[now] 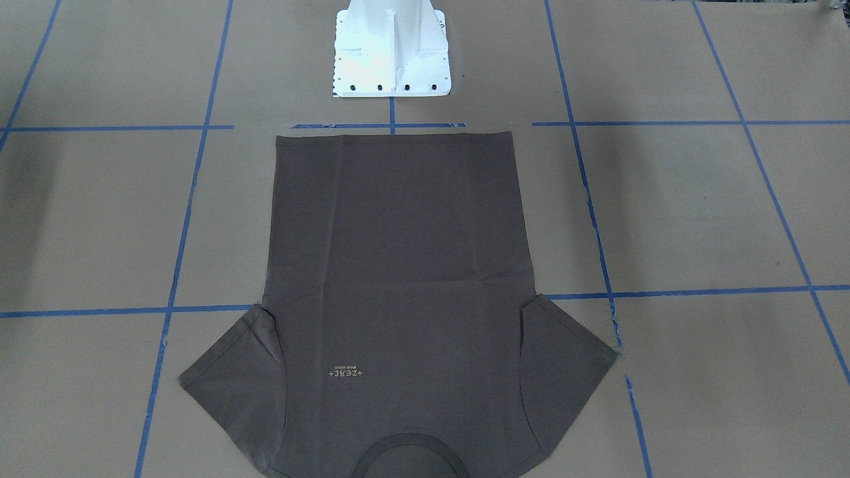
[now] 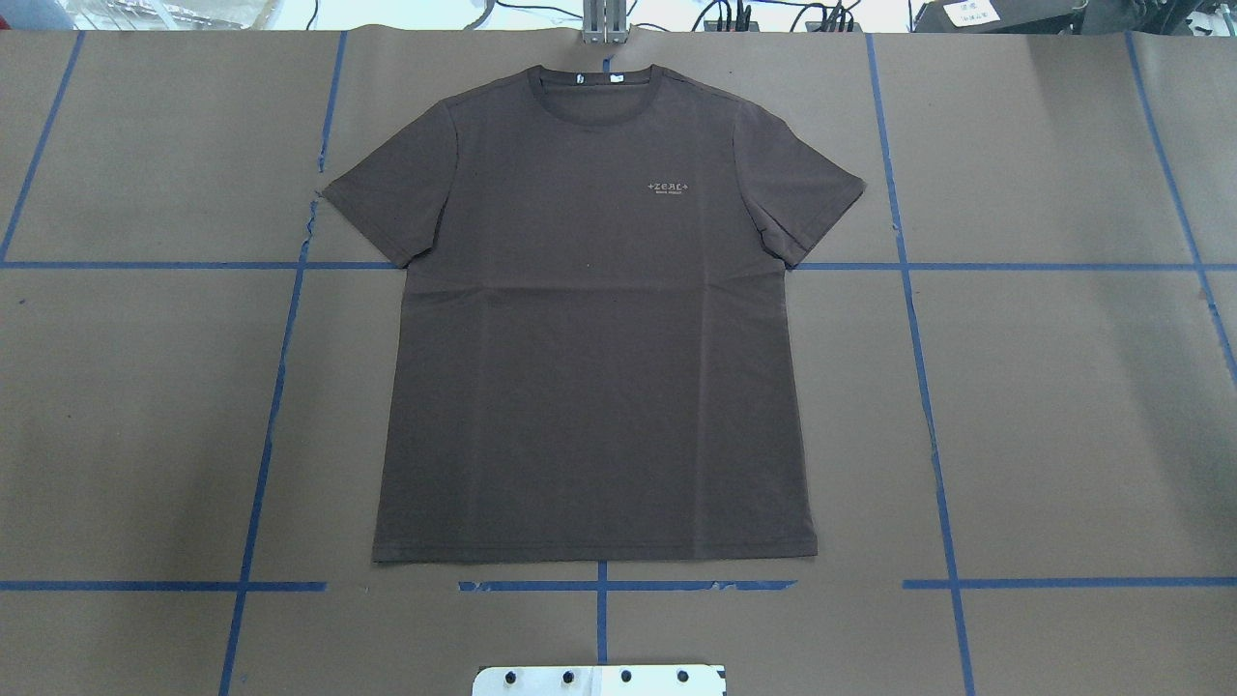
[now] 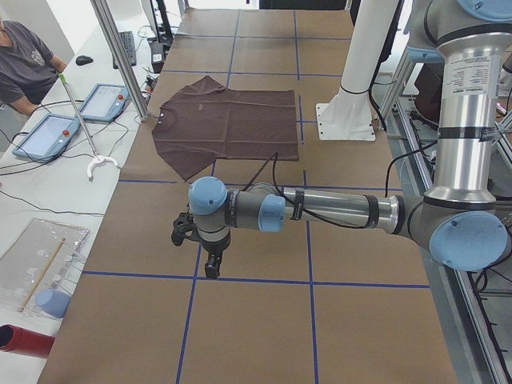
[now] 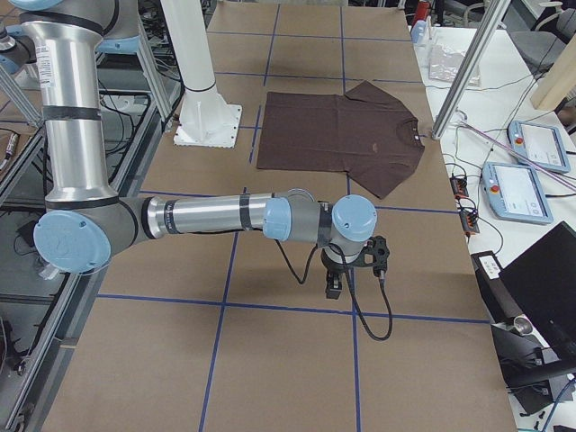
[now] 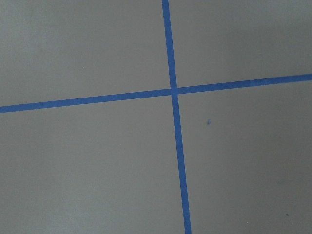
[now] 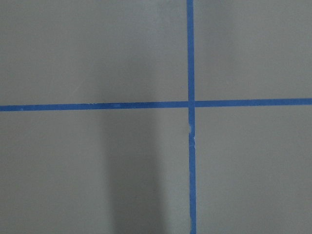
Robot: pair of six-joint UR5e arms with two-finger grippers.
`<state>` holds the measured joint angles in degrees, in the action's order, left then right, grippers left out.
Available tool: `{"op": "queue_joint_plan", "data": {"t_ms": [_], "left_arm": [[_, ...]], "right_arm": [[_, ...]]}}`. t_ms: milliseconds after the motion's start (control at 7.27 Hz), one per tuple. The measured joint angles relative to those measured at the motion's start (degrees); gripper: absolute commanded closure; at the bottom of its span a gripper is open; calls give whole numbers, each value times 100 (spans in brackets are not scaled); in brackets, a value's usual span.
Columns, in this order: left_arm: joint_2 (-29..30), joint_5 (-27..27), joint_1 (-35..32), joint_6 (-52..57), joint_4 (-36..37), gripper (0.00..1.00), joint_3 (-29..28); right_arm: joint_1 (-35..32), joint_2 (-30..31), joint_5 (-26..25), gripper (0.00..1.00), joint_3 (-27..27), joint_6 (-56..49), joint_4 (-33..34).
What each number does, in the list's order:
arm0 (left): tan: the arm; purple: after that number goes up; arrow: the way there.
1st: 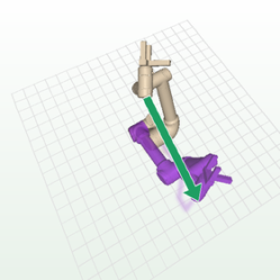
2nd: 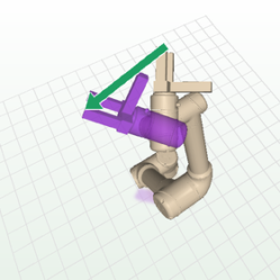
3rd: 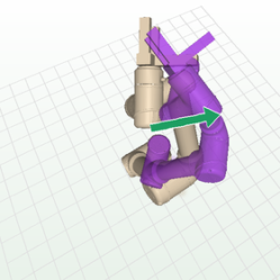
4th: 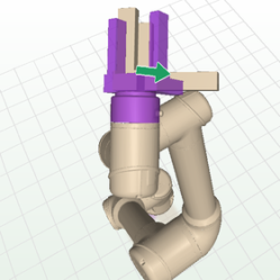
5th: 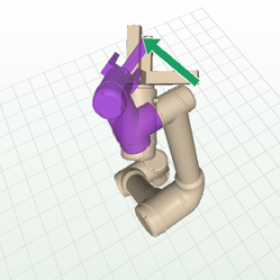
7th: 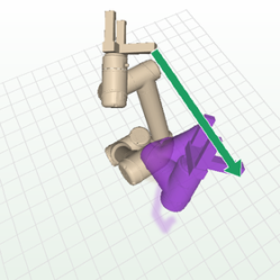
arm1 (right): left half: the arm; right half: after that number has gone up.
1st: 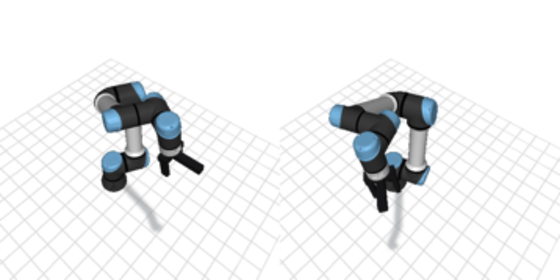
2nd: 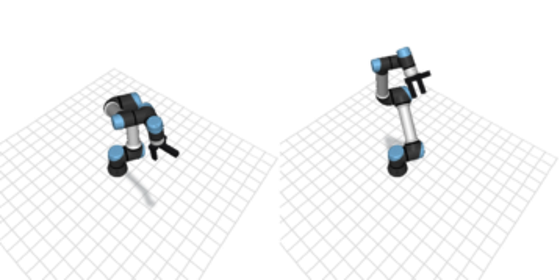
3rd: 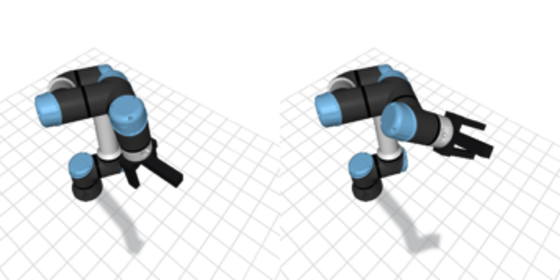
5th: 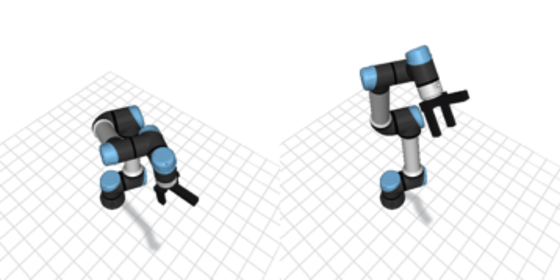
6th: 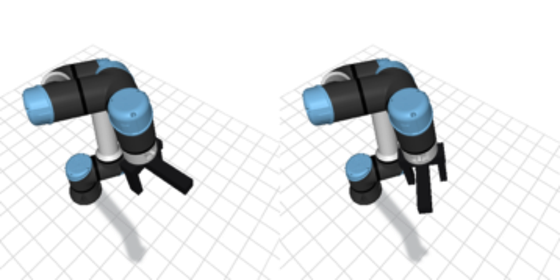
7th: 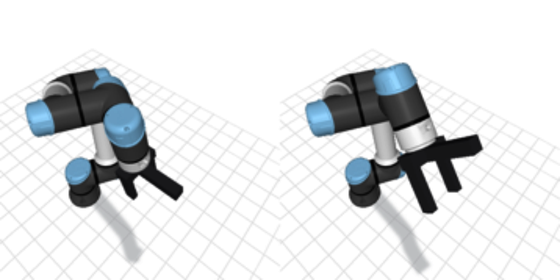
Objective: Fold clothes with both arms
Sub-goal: 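Move the right arm in toward the brown T-shirt's sleeve, then lower the right gripper and grasp the sleeve nearest the right arm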
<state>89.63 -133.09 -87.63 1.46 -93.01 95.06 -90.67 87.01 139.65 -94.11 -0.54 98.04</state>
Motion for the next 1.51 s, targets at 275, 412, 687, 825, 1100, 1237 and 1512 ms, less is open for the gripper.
{"op": "queue_joint_plan", "data": {"t_ms": [275,412,687,825,1100,1237,1512], "left_arm": [[295,-81,9,-22,-880,0,-22],[482,-125,34,-25,-1351,0,-98],[612,-160,114,-220,-1868,0,-173],[645,-163,161,-319,-1943,0,-201],[776,-97,322,-397,-1983,0,-280],[832,-27,423,-414,-1987,0,-296],[874,9,492,-431,-2001,0,-311]], "right_arm": [[246,-167,11,0,133,5,-961],[530,-404,-77,0,263,18,-1547],[1171,-971,-328,0,642,177,-2115],[1485,-1282,-388,0,862,431,-2188],[2079,-1831,-447,0,1208,1583,-2393],[2342,-2004,-561,0,1367,2124,-2780],[2701,-2559,-866,0,2056,2956,-3348]]}}
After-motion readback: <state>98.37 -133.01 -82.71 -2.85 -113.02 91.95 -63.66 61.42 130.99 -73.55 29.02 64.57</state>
